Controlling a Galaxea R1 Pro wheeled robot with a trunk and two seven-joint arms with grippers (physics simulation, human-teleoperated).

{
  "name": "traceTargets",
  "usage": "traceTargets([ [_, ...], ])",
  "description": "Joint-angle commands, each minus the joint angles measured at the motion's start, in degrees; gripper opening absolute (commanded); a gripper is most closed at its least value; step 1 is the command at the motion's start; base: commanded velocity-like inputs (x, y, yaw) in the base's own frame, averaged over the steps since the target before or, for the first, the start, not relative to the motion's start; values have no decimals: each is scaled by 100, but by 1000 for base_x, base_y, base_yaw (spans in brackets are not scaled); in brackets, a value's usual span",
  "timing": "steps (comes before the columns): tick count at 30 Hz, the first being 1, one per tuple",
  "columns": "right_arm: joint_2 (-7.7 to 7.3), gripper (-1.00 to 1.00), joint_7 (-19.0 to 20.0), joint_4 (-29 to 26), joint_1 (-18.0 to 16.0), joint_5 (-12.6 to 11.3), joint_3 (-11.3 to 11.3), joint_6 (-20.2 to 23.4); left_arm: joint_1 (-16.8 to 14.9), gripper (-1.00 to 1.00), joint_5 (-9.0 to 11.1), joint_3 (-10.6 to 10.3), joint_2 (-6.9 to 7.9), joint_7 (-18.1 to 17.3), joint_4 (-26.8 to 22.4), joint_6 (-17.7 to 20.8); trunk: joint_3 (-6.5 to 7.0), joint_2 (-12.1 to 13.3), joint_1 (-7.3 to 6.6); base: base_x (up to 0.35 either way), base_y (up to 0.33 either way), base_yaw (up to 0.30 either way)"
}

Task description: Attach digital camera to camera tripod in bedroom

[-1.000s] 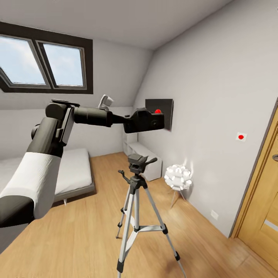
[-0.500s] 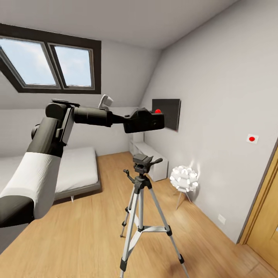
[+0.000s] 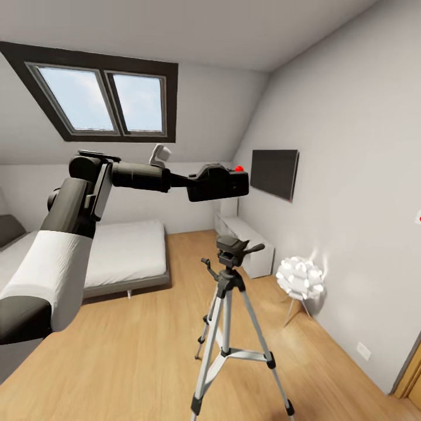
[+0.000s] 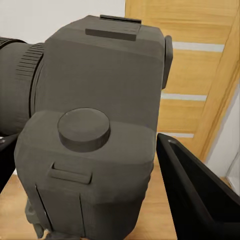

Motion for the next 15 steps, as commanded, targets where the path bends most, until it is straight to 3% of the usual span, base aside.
traceTargets([
  [1,3,100,3,21,-6,-45,48,-31,-4,-100,-10,-5,3,-35,0,56,-3,-4,4,137,-259,73],
  [8,3,100,3,20,-6,-45,49,-28,-4,-100,-10,-8,3,-35,-5,56,-3,-4,4,127,-259,23],
  [15,3,100,3,18,-6,-45,50,-30,-4,-100,-10,-5,3,-35,0,56,-3,-4,4,15,-41,161],
])
